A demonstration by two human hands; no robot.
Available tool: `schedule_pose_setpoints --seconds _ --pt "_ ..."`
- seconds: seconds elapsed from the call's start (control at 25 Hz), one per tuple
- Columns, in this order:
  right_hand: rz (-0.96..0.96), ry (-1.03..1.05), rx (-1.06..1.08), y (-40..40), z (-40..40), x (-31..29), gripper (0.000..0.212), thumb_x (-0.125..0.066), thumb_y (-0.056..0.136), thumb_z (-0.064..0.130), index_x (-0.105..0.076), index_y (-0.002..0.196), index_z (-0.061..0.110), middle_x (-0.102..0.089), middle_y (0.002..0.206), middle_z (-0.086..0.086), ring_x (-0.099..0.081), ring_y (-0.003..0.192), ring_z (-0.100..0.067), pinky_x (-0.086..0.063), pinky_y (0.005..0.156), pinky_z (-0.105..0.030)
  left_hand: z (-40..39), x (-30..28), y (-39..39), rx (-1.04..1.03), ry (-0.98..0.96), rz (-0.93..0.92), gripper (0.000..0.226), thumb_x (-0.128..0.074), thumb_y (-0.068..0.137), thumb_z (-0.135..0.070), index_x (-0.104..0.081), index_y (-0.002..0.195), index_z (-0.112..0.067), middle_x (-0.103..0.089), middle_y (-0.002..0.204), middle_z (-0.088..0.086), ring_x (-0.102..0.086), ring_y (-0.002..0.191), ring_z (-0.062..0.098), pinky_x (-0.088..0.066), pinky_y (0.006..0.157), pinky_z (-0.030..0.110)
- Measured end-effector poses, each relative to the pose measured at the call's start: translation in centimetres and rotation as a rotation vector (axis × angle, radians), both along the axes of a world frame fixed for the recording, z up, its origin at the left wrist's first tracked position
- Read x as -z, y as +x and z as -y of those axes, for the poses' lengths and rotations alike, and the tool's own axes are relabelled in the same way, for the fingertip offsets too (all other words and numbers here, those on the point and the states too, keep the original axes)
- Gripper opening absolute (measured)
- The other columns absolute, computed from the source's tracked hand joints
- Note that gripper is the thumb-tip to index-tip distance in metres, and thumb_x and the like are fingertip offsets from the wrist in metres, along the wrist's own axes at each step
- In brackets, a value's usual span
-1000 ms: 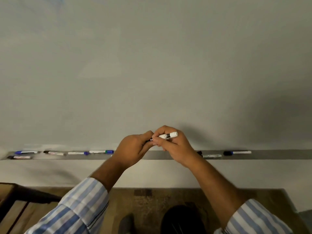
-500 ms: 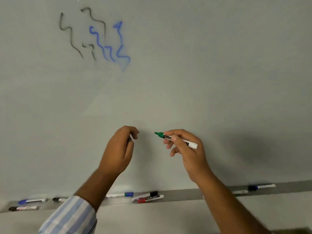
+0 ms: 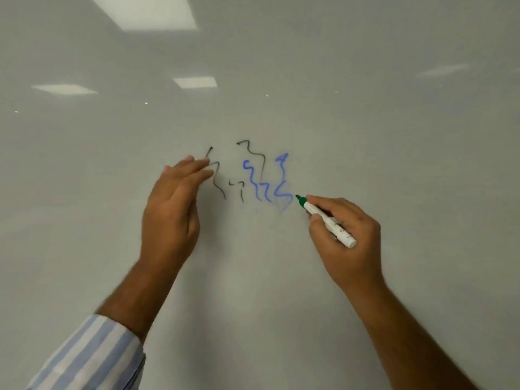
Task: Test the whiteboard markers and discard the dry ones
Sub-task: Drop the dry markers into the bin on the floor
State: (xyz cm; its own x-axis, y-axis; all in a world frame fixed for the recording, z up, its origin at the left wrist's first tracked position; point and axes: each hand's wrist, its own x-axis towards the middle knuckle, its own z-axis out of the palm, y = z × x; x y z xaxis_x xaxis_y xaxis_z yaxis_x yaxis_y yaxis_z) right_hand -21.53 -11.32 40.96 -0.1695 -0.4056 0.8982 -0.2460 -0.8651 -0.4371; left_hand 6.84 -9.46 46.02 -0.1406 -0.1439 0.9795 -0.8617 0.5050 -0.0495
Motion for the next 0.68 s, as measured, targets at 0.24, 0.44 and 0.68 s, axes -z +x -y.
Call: schedule_pose_setpoints --seconds 0.24,0.44,0.68 --pt "-0.184 -0.126 0.239 -0.4 3.3 -4.8 0.029 -0.064 0.089 0.007 -0.079 0.113 0.012 -0.072 0.098 0.003 -0.069 0.084 -0.014 -0.056 0.073 -0.033 3.5 -3.1 3.0 -0.171 -0.047 -0.142 0.065 -0.038 0.096 0.010 -0.050 0.155 -0.013 -0.038 0.168 0.005 -0.022 0.162 0.023 -0.010 0.133 0.052" --pt "-0.174 -0.137 0.323 -1.4 3.2 -2.6 0.027 -0.063 0.086 0.004 -0.080 0.106 0.009 -0.071 0.090 0.001 -0.068 0.078 -0.014 -0.053 0.069 -0.027 4.5 -2.4 2.8 -0.292 -0.106 -0.096 0.071 -0.042 0.091 0.007 -0.043 0.159 -0.013 -0.034 0.170 0.006 -0.022 0.161 0.027 -0.012 0.132 0.053" --pt "-0.440 0.143 0.341 -0.5 0.5 -0.9 0.021 -0.060 0.081 0.032 -0.077 0.084 0.021 -0.072 0.078 0.004 -0.069 0.072 -0.015 -0.057 0.065 -0.037 4.8 -2.0 2.7 -0.386 -0.093 -0.074 0.077 -0.047 0.091 -0.005 -0.031 0.165 -0.016 -0.024 0.174 0.004 -0.015 0.163 0.025 -0.012 0.131 0.055"
